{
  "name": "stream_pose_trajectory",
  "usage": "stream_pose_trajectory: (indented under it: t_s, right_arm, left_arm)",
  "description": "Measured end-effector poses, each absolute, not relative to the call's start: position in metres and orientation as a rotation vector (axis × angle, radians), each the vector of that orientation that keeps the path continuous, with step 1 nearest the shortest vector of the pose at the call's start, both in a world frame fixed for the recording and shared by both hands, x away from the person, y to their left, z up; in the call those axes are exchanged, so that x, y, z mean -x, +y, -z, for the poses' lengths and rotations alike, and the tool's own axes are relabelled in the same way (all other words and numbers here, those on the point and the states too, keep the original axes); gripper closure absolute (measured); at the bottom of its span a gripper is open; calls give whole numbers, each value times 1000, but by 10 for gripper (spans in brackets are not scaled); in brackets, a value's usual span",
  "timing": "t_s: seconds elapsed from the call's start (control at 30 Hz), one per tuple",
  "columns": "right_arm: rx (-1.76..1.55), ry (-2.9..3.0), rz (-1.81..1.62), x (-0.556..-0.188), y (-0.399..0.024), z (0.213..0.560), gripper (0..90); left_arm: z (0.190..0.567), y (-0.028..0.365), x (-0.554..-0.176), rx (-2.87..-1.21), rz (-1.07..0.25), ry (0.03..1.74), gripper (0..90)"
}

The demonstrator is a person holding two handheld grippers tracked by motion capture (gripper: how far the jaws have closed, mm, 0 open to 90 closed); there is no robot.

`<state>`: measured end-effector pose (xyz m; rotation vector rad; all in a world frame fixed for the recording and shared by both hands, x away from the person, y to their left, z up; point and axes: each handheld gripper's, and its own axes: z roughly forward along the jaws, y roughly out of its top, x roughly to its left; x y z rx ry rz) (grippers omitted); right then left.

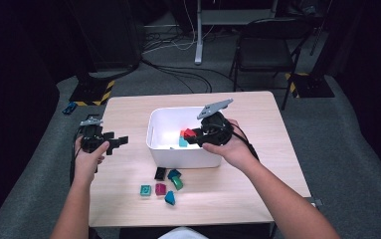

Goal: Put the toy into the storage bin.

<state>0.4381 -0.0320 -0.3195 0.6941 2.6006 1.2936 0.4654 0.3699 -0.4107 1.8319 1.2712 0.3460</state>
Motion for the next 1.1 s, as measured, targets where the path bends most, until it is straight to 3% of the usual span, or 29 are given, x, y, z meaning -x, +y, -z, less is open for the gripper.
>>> stream_pose_trajectory:
  t_s: [1.1]
  right_arm:
    - [-694, 2607, -1263, -493, 21, 325, 672]
  left_arm:
    - [411, 371, -465, -1805, -340, 1282, 231]
